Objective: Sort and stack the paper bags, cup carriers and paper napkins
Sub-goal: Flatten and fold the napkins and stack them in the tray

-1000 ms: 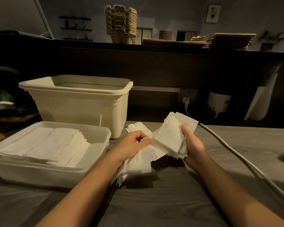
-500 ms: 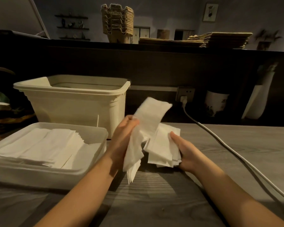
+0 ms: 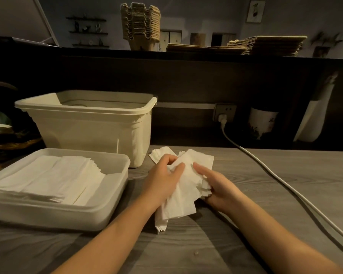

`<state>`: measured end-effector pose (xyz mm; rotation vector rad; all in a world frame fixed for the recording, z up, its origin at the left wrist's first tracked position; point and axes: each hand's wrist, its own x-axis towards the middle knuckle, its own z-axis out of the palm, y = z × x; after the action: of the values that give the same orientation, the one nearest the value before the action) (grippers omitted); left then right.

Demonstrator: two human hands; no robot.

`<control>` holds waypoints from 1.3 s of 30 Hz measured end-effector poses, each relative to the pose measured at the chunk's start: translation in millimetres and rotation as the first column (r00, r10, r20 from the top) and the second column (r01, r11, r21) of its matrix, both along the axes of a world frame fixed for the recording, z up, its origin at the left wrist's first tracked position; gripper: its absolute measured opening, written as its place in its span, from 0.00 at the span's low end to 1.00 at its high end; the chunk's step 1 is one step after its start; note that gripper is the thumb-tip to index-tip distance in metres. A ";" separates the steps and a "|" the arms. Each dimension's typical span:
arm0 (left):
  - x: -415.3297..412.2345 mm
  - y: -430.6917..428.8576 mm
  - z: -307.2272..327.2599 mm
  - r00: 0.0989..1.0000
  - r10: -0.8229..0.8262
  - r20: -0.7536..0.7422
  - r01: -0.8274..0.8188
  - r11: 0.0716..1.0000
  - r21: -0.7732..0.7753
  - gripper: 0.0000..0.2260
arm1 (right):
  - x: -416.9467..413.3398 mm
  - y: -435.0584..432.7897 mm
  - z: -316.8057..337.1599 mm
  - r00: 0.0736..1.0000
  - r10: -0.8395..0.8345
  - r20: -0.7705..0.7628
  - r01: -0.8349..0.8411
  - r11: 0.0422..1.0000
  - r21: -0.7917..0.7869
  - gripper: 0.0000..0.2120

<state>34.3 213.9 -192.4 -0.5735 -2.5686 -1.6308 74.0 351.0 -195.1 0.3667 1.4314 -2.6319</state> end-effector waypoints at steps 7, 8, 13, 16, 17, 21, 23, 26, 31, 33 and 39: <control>-12.6 -6.2 -0.5 0.990 0.117 0.076 -0.134 0.947 0.291 0.03 | 0.5 18.7 11.2 0.975 -0.222 -0.002 0.220 0.967 -0.126 0.18; -13.7 -6.7 -1.4 0.987 0.140 0.077 -0.158 0.935 0.318 0.03 | 2.4 20.3 14.6 0.976 -0.217 -0.025 0.212 0.967 -0.140 0.20; -15.8 -14.2 1.9 0.963 0.270 -0.006 -0.247 0.890 0.382 0.07 | 15.2 13.4 31.8 0.991 -0.057 -0.124 0.043 0.993 -0.110 0.21; -13.3 -17.1 6.6 0.950 0.312 0.014 -0.284 0.845 0.453 0.07 | 21.8 4.1 33.2 0.966 0.151 -0.208 -0.138 0.987 0.077 0.26; -12.0 -17.2 7.5 0.945 0.328 0.009 -0.292 0.826 0.482 0.06 | 22.9 1.4 31.2 0.944 0.249 -0.219 -0.211 0.961 0.181 0.28; -12.1 -15.9 12.9 0.910 0.414 -0.001 -0.353 0.778 0.520 0.07 | 25.1 -17.9 20.1 0.879 0.447 -0.164 -0.277 0.761 0.587 0.22; -12.1 -15.0 15.8 0.899 0.437 0.018 -0.378 0.757 0.533 0.08 | 23.8 -27.4 15.9 0.866 0.472 -0.165 -0.229 0.667 0.709 0.21; -10.4 -15.3 18.4 0.897 0.440 0.027 -0.380 0.740 0.556 0.08 | 24.9 -35.7 15.0 0.855 0.491 -0.169 -0.170 0.571 0.803 0.12; -11.8 -13.2 14.9 0.960 0.250 0.122 -0.274 0.772 0.574 0.07 | 21.4 -27.2 17.1 0.903 0.304 -0.304 0.036 0.652 0.757 0.06; -7.4 -10.7 15.2 0.974 0.087 0.208 -0.191 0.806 0.560 0.04 | 18.6 -16.0 18.9 0.922 0.210 -0.325 0.066 0.743 0.666 0.11; -0.8 -9.9 15.7 0.935 -0.190 0.301 0.043 0.900 0.435 0.10 | 16.1 10.7 27.3 0.929 0.091 -0.360 0.112 0.857 0.504 0.15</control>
<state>33.5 204.1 -176.7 -0.4511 -2.2852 -2.4285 90.1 361.7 -167.9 -0.1011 2.2716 -2.3622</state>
